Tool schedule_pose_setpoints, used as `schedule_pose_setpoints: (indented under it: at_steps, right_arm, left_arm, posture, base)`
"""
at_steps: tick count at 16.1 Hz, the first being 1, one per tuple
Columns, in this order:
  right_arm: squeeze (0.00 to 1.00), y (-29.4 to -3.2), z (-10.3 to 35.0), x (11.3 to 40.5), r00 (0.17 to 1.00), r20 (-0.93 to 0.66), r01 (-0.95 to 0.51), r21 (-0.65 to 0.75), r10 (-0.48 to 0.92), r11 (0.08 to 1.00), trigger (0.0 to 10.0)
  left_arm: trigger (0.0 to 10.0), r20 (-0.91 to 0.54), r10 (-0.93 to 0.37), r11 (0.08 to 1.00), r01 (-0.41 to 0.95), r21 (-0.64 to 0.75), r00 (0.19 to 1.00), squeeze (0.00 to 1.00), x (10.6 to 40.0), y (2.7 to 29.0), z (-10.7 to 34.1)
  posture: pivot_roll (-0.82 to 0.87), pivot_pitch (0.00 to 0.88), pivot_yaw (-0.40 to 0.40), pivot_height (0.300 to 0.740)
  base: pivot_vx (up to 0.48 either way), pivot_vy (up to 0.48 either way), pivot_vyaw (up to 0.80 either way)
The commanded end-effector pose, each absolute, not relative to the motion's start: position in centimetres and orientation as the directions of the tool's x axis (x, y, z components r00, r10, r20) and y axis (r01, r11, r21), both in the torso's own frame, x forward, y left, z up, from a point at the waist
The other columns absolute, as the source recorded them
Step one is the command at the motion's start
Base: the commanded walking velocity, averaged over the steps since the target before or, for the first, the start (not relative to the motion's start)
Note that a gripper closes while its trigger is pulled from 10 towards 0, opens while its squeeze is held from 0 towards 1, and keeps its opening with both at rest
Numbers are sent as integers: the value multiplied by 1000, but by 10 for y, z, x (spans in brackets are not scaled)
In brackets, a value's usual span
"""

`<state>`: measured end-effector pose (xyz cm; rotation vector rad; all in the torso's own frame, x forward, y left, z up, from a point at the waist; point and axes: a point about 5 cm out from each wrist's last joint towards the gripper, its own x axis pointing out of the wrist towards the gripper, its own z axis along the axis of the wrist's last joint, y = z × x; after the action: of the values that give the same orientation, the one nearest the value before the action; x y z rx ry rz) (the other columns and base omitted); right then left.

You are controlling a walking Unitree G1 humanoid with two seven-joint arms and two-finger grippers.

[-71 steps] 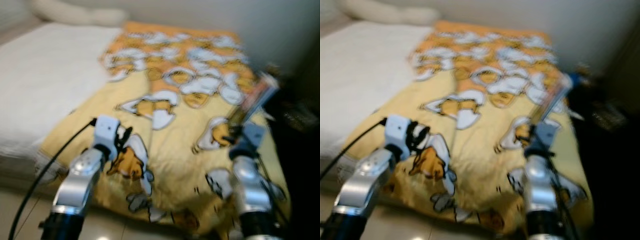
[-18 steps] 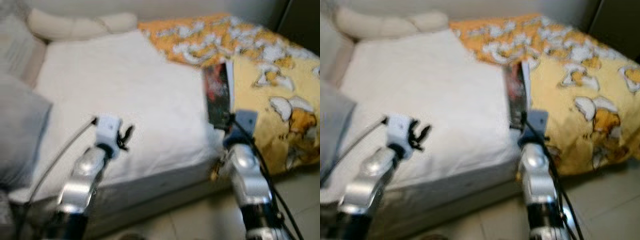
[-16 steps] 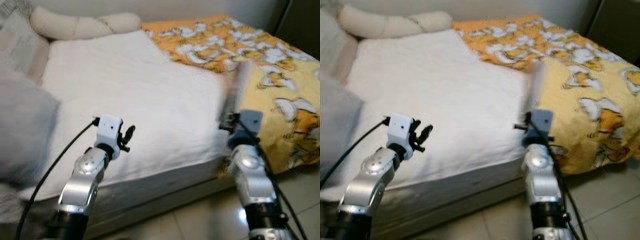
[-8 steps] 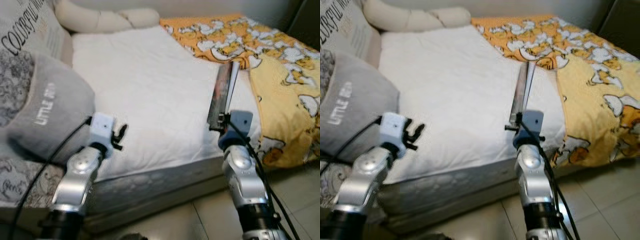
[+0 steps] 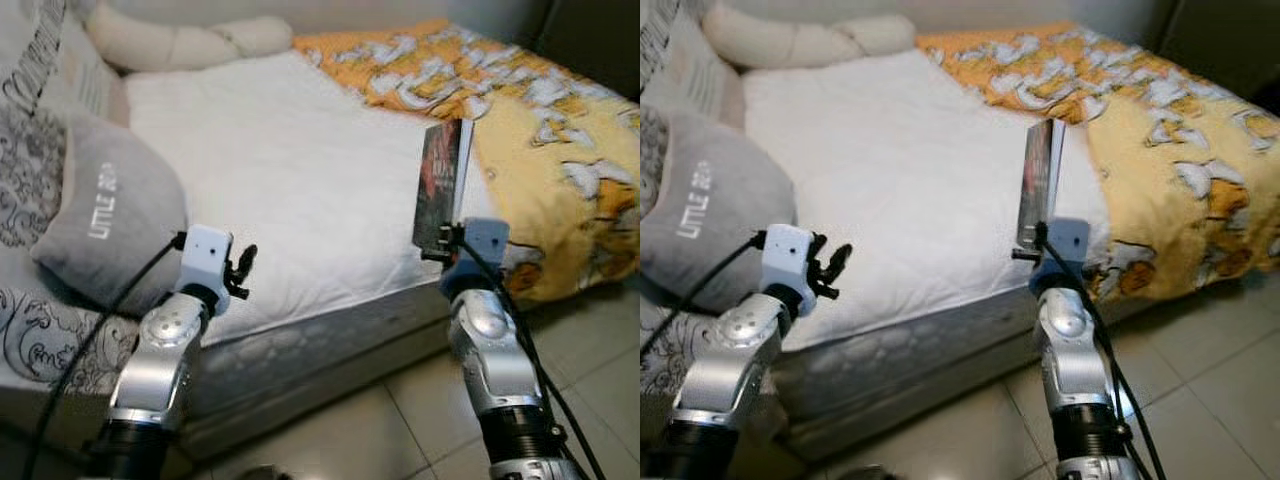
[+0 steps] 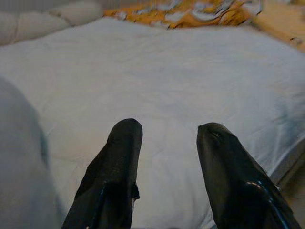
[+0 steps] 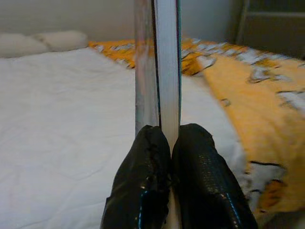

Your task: Clean up the room

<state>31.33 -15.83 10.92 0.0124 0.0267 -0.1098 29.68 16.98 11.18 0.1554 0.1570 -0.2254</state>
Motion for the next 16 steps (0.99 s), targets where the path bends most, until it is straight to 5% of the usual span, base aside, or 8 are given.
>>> schedule_pose_setpoints:
  at_steps: [1, 13, 16]
  right_arm:
    - [0, -161, 121, 315, 992, 30, 124, 24, -124, 992, 10000]
    - [0, -158, 121, 316, 995, 23, 95, -25, -94, 995, 10000]
    - [0, -153, 123, 317, 998, 24, 51, -46, -50, 998, 10000]
  left_arm:
    - [10000, -153, -209, 961, 232, 152, 966, 0, 299, 170, 117]
    - [10000, -145, -207, 962, 229, 152, 967, 0, 298, 170, 118]
    - [10000, -146, -206, 962, 227, 151, 968, 0, 299, 171, 118]
  posture:
    - [-18, 0, -1, 740]
    - [-17, 0, -1, 740]
    - [-17, 0, -2, 740]
  base:
    - [409, 0, 0]
    - [444, 0, 0]
    - [446, 0, 675]
